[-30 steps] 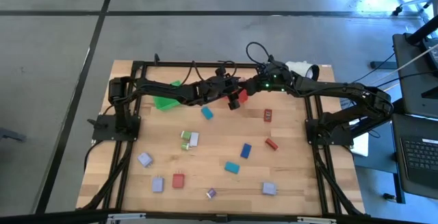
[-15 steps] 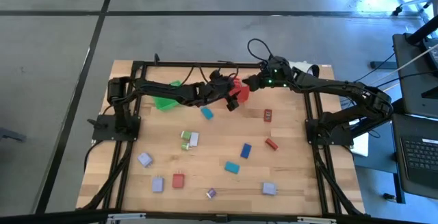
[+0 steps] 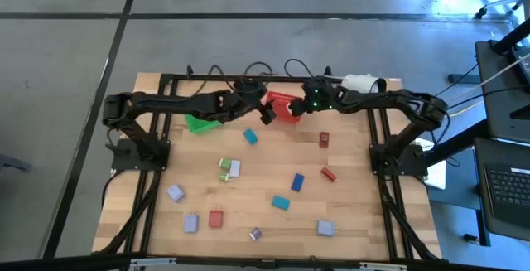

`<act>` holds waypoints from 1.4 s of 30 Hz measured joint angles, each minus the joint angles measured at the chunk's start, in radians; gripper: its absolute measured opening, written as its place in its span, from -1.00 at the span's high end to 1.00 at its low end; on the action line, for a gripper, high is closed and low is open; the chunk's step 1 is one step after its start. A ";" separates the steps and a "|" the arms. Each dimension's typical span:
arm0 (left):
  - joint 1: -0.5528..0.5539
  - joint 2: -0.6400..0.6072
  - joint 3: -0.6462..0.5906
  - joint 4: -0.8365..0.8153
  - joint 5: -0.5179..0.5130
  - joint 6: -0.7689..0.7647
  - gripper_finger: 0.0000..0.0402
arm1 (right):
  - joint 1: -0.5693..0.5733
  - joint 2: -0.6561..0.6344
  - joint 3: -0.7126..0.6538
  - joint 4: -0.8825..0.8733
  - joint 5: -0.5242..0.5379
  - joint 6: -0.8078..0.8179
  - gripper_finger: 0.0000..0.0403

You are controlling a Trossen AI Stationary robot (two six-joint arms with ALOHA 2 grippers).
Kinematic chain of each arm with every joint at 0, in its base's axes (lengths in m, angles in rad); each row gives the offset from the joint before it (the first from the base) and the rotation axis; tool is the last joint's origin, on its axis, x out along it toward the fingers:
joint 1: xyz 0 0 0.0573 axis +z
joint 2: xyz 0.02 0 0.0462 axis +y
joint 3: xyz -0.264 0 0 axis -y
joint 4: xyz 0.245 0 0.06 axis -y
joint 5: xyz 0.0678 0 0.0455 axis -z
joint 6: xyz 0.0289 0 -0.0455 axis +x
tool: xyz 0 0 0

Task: Pick & Place Office items
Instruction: Put the pink charger adapter into the red bin, then put the top blue digital clock into the green bin

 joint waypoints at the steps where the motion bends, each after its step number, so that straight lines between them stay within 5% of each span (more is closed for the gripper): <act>1: 0.000 -0.018 0.000 -0.012 -0.007 -0.015 -0.39 | 0.000 0.015 0.000 0.018 -0.002 -0.001 0.41; 16: 0.000 -0.119 0.000 -0.077 -0.016 -0.121 -0.39 | 0.000 0.092 0.000 0.098 0.001 -0.040 0.37; 29: 0.000 -0.118 0.000 -0.077 -0.003 -0.121 -0.39 | 0.000 0.091 0.000 0.160 0.000 -0.071 -0.22; 42: 0.000 -0.118 0.000 -0.306 0.184 -0.130 -0.39 | -0.051 -0.133 0.000 0.123 -0.054 -0.141 -0.42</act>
